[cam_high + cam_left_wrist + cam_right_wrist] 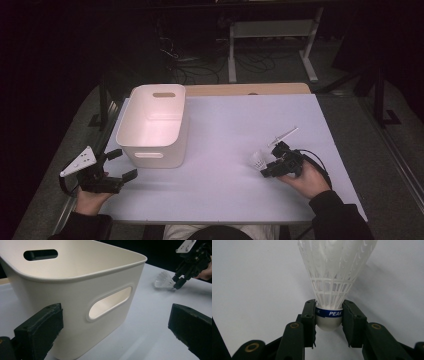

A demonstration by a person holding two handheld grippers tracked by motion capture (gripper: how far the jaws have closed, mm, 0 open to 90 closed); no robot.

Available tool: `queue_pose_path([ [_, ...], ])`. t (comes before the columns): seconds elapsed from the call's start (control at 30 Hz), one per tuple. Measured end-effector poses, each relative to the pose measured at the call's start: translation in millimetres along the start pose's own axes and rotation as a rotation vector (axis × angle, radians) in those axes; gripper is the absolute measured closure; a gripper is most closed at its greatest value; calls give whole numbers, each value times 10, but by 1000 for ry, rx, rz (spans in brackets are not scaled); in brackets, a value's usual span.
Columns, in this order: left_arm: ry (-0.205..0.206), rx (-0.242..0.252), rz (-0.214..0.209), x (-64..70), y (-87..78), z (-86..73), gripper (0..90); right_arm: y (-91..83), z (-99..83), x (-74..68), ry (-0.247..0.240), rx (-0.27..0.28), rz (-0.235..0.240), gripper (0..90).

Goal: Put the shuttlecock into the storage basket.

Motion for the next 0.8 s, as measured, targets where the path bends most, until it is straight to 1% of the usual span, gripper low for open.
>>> queue_pose_path([
  [0.07, 0, 1, 1, -1, -1, 0, 0, -26, 16, -2, -5, 12, -2, 639],
  [0.33, -1, 2, 0, -1, -2, 1, 0, -124, 93, -2, -16, 30, -6, 639],
  [0.5, -1, 1, -1, -2, -2, 1, 0, -192, 142, -7, -24, 41, 3, 639],
  [0.8, -1, 0, 0, -2, -2, 1, 0, -322, 229, -24, -38, 73, -2, 639],
])
Point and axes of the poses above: each handheld gripper's, and its own axes: y roughly forward along the jaws, z roughly out of its top, x roughly to its right, the point moved 1 cm from there along y, roughly forward along the jaws, and after that the axes turned 9 degrees about x, right-handed, at the moved point
